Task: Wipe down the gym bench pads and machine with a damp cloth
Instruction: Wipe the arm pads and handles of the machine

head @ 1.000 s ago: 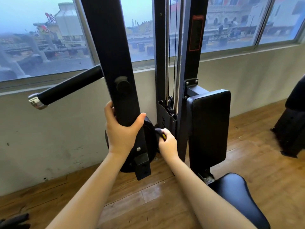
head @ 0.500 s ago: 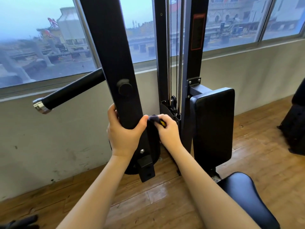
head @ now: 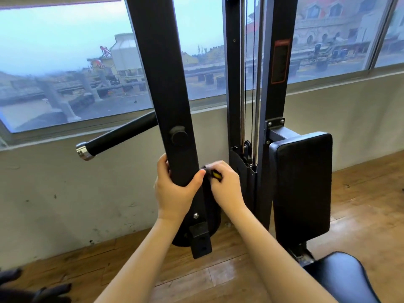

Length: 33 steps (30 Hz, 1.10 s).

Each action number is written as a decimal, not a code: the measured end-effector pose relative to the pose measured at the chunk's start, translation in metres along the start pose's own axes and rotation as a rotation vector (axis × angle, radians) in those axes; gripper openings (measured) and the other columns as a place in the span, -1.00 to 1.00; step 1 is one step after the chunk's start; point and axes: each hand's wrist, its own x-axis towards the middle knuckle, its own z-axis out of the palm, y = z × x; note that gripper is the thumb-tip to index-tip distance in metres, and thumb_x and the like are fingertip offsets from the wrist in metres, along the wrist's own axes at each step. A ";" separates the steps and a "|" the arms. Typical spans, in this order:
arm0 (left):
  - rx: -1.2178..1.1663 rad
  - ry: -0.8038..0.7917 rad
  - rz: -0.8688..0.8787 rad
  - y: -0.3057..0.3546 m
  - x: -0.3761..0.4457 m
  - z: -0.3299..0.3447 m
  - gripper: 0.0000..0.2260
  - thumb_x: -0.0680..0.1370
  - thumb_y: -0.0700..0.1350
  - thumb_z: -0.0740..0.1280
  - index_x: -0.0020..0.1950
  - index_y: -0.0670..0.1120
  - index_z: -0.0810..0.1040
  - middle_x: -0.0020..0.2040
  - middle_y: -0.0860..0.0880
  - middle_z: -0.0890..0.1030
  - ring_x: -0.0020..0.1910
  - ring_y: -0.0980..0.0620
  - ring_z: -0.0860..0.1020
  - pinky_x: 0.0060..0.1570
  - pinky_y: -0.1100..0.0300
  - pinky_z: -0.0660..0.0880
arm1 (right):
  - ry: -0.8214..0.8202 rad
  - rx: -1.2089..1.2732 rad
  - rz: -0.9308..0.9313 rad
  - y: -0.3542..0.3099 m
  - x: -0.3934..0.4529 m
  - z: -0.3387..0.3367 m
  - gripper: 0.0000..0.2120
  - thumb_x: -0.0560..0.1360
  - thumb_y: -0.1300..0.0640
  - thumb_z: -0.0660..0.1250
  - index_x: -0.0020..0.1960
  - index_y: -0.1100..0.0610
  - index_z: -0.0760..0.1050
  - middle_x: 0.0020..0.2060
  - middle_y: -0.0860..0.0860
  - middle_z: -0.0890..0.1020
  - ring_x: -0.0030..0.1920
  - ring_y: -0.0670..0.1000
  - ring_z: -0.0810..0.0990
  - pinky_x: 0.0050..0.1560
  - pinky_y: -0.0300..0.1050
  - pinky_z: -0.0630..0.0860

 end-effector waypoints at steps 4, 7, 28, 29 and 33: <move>0.045 0.023 -0.009 -0.001 -0.001 -0.009 -0.44 0.34 0.00 0.54 0.23 -0.12 0.39 -0.06 0.20 0.49 -0.08 0.34 0.52 -0.19 0.45 0.49 | 0.030 0.100 0.265 0.028 -0.032 -0.002 -0.78 0.50 0.37 0.27 -0.04 0.07 0.55 -0.18 -0.05 0.61 -0.10 -0.14 0.58 -0.12 -0.36 0.49; 0.041 0.020 -0.026 0.001 -0.004 -0.014 -0.51 0.36 -0.07 0.51 0.20 -0.05 0.37 -0.06 0.17 0.49 -0.08 0.35 0.51 -0.19 0.46 0.49 | -0.029 0.082 0.279 0.031 -0.026 -0.007 -0.81 0.50 0.34 0.28 0.02 0.12 0.57 -0.15 -0.01 0.63 -0.06 -0.04 0.59 -0.10 -0.44 0.47; 0.384 0.466 -0.126 0.008 -0.041 0.040 -0.54 0.36 -0.10 0.48 0.14 0.00 0.32 0.03 0.05 0.36 0.03 -0.02 0.43 -0.04 0.02 0.56 | -0.097 0.372 0.245 0.057 0.046 -0.051 -0.84 0.51 0.30 0.30 0.00 0.08 0.55 -0.13 -0.04 0.62 -0.05 -0.09 0.58 -0.05 -0.40 0.45; 0.396 0.471 -0.128 0.008 -0.040 0.043 -0.55 0.36 -0.09 0.48 0.14 -0.01 0.32 0.03 0.03 0.36 0.03 -0.02 0.43 -0.05 0.04 0.55 | -0.113 0.422 0.196 0.045 0.055 -0.049 -0.83 0.50 0.30 0.31 0.01 0.07 0.55 -0.12 -0.05 0.62 -0.05 -0.12 0.58 -0.05 -0.42 0.46; 0.344 0.479 -0.128 0.006 -0.043 0.058 -0.55 0.40 -0.12 0.47 0.06 0.20 0.28 0.05 -0.03 0.37 -0.01 0.10 0.47 -0.13 0.30 0.50 | -0.328 0.364 -0.063 0.029 0.043 -0.024 -0.78 0.46 0.34 0.35 0.00 0.06 0.55 -0.03 -0.04 0.57 0.03 -0.15 0.53 0.09 -0.45 0.41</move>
